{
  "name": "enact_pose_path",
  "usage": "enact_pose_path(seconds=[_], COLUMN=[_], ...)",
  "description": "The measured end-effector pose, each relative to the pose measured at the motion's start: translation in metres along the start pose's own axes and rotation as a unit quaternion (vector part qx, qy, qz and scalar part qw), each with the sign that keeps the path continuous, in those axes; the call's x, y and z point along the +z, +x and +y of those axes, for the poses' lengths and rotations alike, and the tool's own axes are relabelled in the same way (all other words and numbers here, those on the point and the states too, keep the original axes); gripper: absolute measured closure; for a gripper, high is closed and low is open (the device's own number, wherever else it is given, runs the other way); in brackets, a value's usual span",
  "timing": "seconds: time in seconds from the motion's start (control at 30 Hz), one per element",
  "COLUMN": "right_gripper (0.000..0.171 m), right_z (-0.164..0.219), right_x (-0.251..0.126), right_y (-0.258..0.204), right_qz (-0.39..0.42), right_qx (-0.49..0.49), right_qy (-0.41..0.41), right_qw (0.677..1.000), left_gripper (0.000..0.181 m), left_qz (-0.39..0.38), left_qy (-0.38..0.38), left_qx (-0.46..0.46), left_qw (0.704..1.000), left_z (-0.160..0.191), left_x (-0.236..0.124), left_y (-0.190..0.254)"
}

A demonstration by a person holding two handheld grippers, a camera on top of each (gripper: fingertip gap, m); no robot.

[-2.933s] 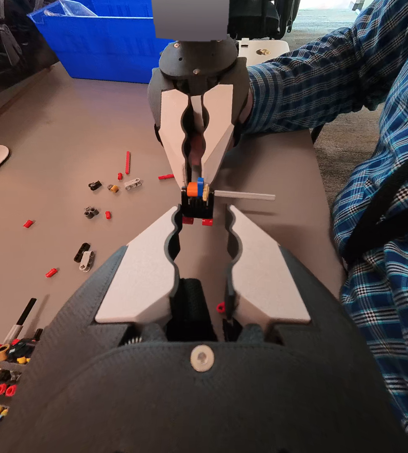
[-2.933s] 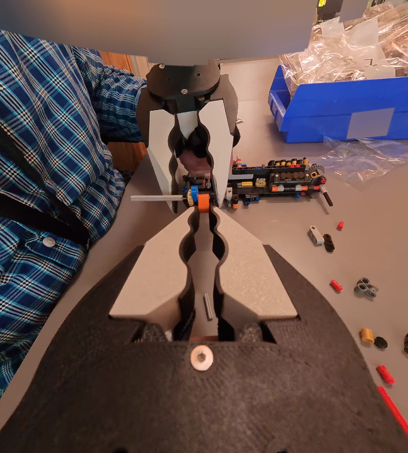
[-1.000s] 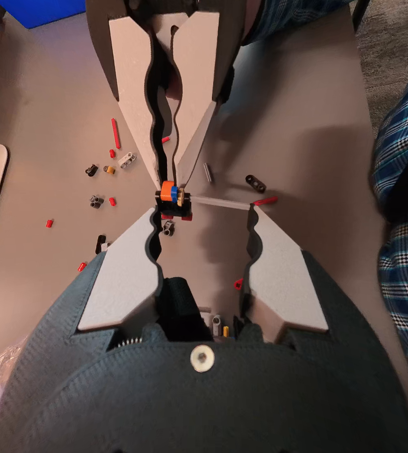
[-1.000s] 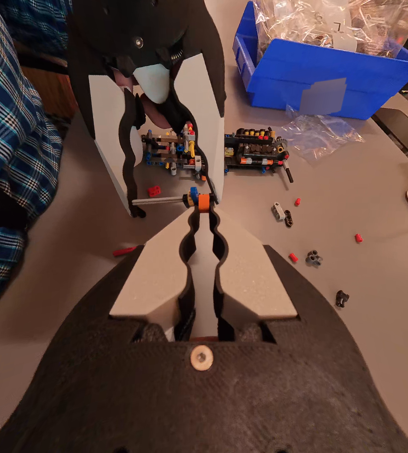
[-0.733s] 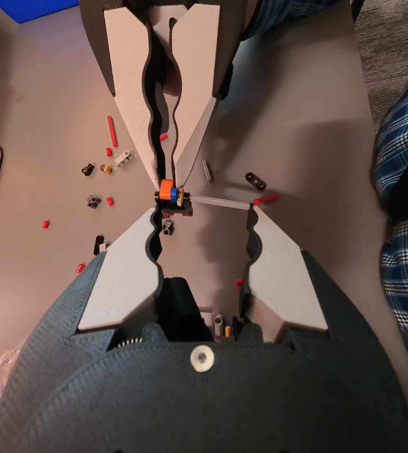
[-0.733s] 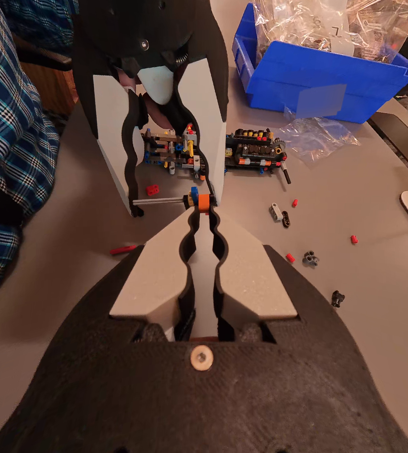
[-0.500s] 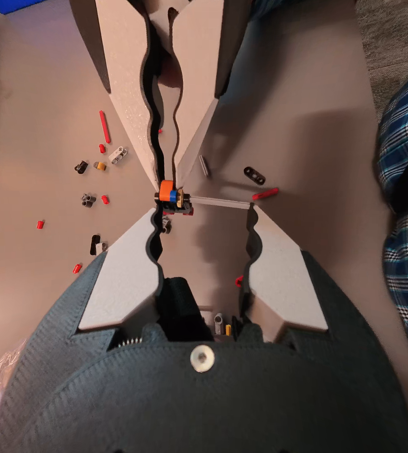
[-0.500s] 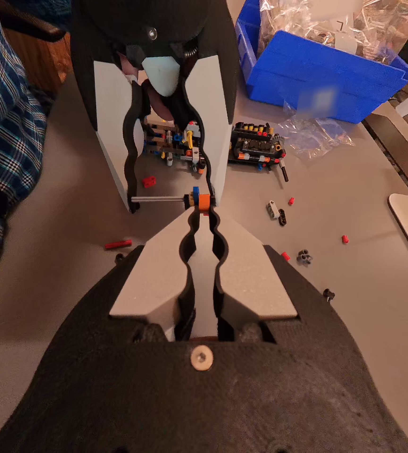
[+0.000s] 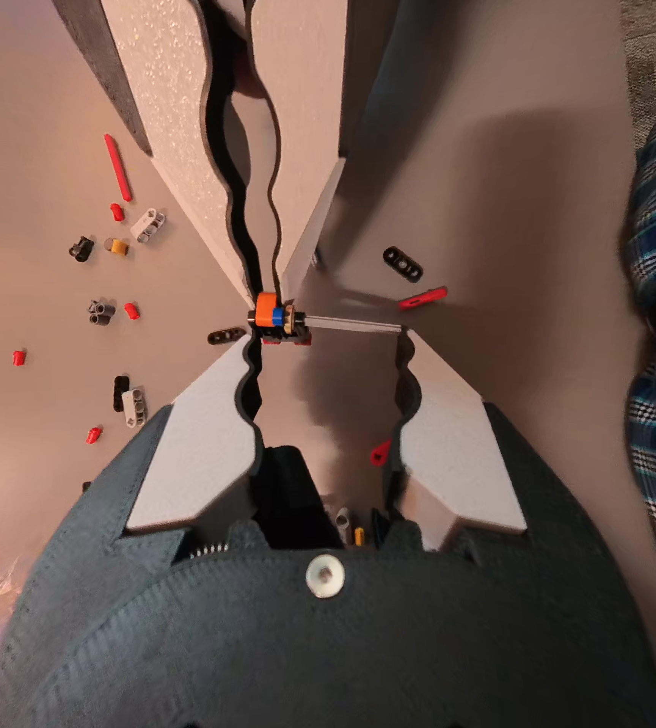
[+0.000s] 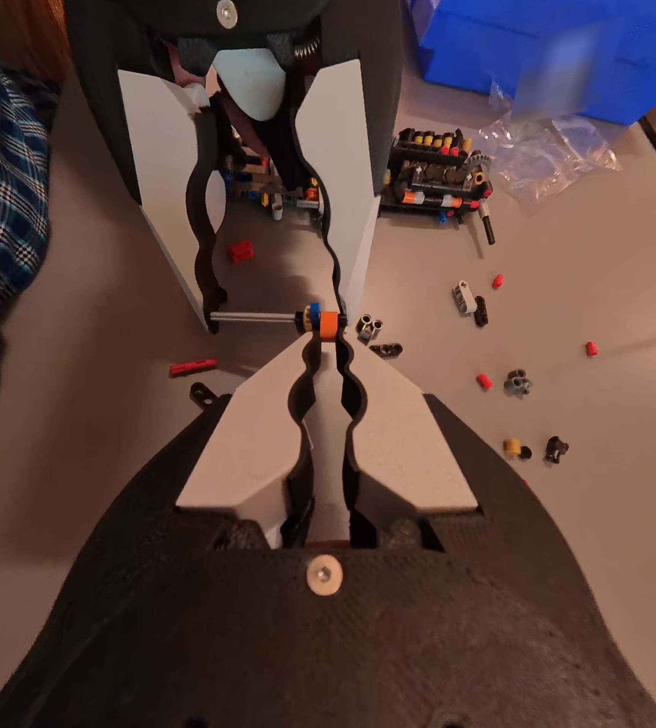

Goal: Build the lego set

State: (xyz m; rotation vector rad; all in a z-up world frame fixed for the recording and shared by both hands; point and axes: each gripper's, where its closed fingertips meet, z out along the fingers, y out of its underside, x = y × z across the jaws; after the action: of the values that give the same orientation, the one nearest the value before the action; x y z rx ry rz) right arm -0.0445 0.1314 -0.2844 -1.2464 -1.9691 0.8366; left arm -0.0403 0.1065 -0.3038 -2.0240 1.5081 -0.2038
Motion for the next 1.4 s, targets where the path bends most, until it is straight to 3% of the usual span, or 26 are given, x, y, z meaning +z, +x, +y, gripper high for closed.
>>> enact_pose_path(seconds=[0.03,0.87,1.4], right_gripper=[0.167,0.167,0.167], right_z=[0.002,0.012,0.013], right_x=[0.001,0.007,0.008], right_y=[-0.001,-0.005,-0.005], right_qz=[-0.003,-0.009,-0.007], right_qx=[0.004,-0.002,-0.012], right_qy=[-0.004,-0.029,-0.031], right_qw=[1.000,1.000,0.999], left_gripper=[0.113,0.112,0.114], left_qz=[0.002,0.102,0.129], left_qy=[-0.003,-0.021,-0.034], left_qx=[0.000,-0.069,-0.055], left_qw=[1.000,0.992,0.990], left_z=[0.001,0.002,0.004], left_x=[0.001,0.006,0.006], left_y=[0.001,0.008,0.006])
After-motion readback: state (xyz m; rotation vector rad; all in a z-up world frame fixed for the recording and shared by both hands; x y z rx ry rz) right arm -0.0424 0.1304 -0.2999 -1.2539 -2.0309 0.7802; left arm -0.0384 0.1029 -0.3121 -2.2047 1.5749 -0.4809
